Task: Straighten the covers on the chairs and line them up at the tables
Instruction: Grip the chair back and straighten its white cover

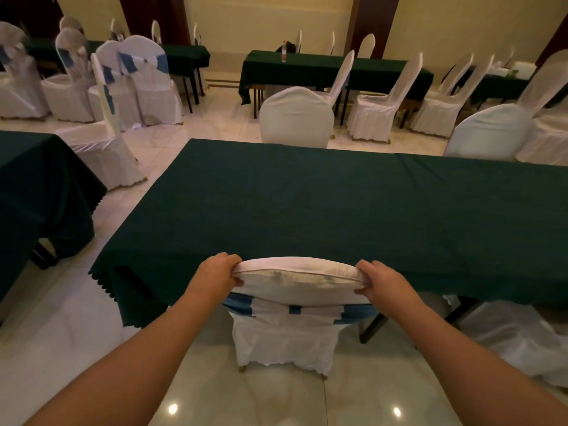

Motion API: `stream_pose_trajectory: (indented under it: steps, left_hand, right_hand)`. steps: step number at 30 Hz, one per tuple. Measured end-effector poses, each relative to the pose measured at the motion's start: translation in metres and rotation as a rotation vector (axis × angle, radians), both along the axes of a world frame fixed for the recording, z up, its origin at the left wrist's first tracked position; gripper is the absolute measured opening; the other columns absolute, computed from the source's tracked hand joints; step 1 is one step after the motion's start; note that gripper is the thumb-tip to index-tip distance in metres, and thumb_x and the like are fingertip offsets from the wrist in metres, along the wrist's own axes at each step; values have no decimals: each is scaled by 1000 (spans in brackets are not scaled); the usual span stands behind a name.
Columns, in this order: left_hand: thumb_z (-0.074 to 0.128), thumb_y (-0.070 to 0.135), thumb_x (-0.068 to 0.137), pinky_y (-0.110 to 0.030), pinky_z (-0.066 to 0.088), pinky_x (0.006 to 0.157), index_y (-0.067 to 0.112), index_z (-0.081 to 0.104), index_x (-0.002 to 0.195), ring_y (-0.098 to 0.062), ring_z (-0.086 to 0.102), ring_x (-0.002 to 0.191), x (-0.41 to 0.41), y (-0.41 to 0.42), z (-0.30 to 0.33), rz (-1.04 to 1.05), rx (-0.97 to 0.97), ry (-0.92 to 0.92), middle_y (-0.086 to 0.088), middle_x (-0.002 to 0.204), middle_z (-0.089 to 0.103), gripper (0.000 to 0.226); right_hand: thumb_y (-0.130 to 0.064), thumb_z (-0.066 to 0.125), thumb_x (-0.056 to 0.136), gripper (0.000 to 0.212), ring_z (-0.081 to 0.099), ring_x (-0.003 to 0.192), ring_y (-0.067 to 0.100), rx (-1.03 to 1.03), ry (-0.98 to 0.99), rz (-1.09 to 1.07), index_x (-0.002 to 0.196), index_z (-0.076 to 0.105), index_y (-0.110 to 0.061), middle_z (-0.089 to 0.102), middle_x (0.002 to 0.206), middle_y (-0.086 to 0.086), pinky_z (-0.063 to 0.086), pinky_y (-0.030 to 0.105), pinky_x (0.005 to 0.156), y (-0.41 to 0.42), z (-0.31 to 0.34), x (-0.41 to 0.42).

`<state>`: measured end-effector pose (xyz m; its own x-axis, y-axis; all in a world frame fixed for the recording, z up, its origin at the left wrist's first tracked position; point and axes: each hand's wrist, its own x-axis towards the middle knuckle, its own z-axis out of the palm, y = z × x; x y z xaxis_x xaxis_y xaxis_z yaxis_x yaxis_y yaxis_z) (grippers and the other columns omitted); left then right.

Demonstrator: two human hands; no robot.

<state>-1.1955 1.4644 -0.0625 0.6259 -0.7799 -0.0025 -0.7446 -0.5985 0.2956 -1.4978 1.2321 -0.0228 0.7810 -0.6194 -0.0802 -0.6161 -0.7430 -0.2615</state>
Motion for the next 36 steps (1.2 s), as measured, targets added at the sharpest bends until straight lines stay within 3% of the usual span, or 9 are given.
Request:
stream_pose_trajectory:
  steps: [11,17,21,29,36]
  left_hand:
    - [79,35,82,-29,47,78,33,63,108,-15,56,85,-10,-17,5,-47,-5,7,7,94,57,31]
    - [80,40,79,-28,50,71,30,64,101,-12,55,76,-37,-21,-5,-100,-69,-41,8,85,56,29]
    - [79,39,81,-30,52,72,31,63,103,-12,55,77,-38,-21,-3,-109,-57,-31,9,88,55,29]
    - [80,46,77,-12,31,58,36,66,101,1,48,66,-37,2,-9,-156,-50,-61,18,80,51,29]
    - [80,44,78,-20,39,61,37,66,104,-1,50,71,-12,22,0,-97,-26,-29,18,83,52,30]
  right_hand:
    - [-25,72,88,29,52,80,18,-35,-17,21,108,52,-31,52,92,-4,45,32,68,-6,-4,-17]
    - [-19,72,87,27,53,80,21,-29,8,-40,103,53,-30,53,90,-2,48,38,69,-24,-4,-37]
    - [-17,73,87,30,53,78,18,-32,-3,-34,101,51,-32,53,87,-4,45,34,66,-24,-5,-38]
    - [-12,68,88,31,55,81,19,-33,39,-28,106,54,-32,54,91,-4,51,37,72,-21,-3,-34]
    - [-13,67,90,27,52,79,20,-27,11,-11,105,52,-30,52,90,-3,43,32,67,6,0,-14]
